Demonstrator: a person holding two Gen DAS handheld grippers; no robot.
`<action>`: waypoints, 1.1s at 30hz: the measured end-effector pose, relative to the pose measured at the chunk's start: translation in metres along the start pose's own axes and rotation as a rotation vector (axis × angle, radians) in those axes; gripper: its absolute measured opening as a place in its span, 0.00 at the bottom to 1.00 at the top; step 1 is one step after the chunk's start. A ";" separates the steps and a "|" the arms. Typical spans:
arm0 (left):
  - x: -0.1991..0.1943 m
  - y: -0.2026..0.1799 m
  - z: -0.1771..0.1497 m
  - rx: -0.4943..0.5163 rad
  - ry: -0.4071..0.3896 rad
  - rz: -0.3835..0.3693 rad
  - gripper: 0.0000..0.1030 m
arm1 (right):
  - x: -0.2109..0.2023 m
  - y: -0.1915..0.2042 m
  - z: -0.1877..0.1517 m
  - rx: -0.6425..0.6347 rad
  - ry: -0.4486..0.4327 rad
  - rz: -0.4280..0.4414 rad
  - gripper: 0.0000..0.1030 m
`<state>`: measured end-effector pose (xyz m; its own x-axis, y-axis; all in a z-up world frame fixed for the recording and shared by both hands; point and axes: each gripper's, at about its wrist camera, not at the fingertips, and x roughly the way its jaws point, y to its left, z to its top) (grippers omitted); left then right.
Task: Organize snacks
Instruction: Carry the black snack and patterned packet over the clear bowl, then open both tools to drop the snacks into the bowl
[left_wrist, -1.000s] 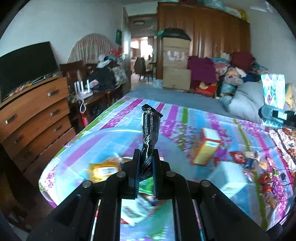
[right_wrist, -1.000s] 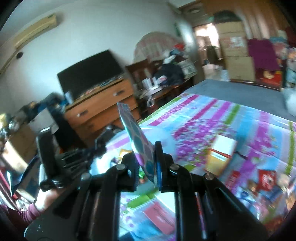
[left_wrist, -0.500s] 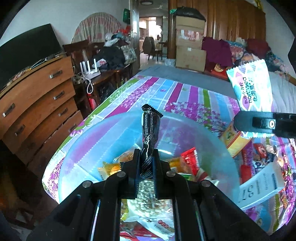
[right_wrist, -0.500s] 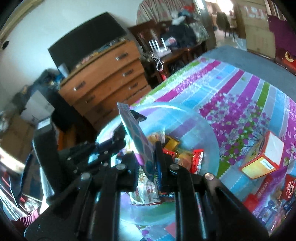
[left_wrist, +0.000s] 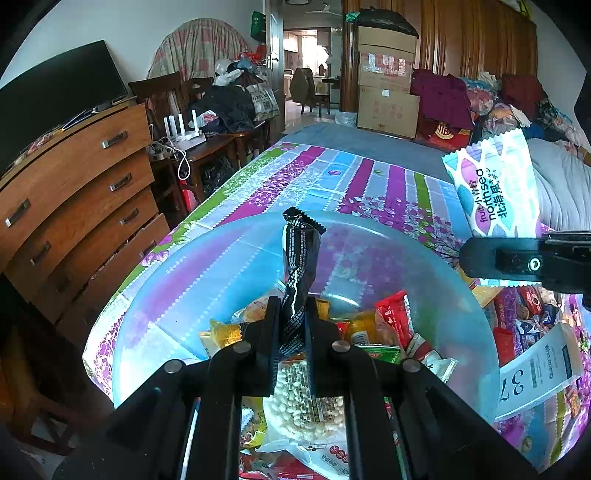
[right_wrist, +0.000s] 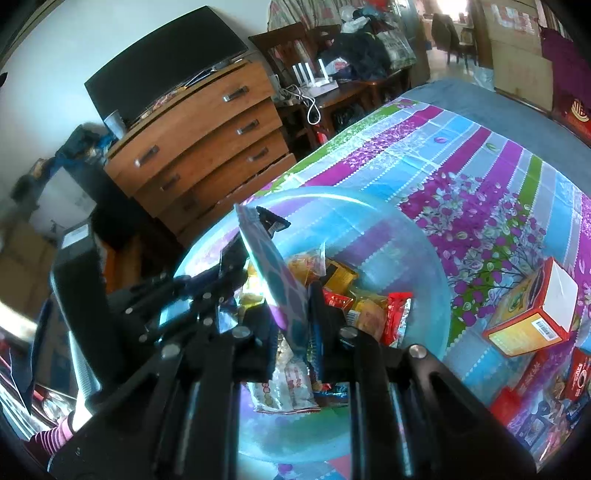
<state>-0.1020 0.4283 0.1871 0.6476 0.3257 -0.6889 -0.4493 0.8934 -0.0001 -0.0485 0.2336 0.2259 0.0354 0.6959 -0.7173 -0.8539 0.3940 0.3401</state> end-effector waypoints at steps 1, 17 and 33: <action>0.001 0.000 0.000 0.001 0.001 0.001 0.10 | 0.001 -0.001 0.000 0.001 0.001 -0.001 0.15; 0.003 -0.002 0.003 0.004 0.000 0.021 0.10 | 0.007 -0.001 0.003 -0.003 0.009 0.000 0.15; 0.009 -0.007 -0.001 0.020 0.022 0.036 0.45 | 0.013 -0.006 -0.001 0.027 0.040 0.019 0.18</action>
<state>-0.0934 0.4248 0.1801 0.6176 0.3511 -0.7038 -0.4595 0.8873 0.0394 -0.0430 0.2393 0.2141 -0.0024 0.6791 -0.7340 -0.8398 0.3972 0.3702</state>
